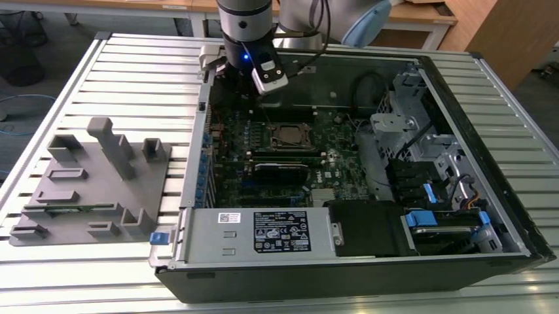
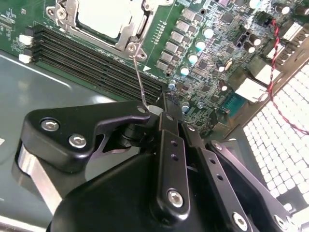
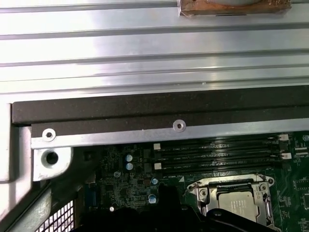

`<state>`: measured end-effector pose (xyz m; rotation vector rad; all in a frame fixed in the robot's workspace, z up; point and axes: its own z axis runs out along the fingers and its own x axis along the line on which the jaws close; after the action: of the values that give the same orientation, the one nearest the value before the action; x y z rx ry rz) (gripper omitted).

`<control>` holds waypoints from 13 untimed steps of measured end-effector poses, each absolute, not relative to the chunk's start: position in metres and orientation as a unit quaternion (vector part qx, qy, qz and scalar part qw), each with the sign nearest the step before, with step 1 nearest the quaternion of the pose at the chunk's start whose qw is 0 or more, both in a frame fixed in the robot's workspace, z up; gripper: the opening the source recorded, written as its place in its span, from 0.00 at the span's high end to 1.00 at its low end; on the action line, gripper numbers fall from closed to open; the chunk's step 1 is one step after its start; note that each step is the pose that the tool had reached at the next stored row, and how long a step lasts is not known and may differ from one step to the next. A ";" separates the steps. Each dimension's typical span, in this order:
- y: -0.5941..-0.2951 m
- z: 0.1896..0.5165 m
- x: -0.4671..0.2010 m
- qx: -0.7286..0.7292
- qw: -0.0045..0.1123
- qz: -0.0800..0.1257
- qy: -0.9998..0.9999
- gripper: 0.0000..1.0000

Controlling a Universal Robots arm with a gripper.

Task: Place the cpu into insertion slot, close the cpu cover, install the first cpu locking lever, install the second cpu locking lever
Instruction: 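Install the first cpu locking lever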

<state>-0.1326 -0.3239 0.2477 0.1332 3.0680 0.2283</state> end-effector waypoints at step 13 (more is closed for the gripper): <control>-0.324 0.247 -0.104 0.043 0.030 0.078 0.996 0.90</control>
<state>-0.1040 -0.3240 0.2475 0.1339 3.0691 0.2399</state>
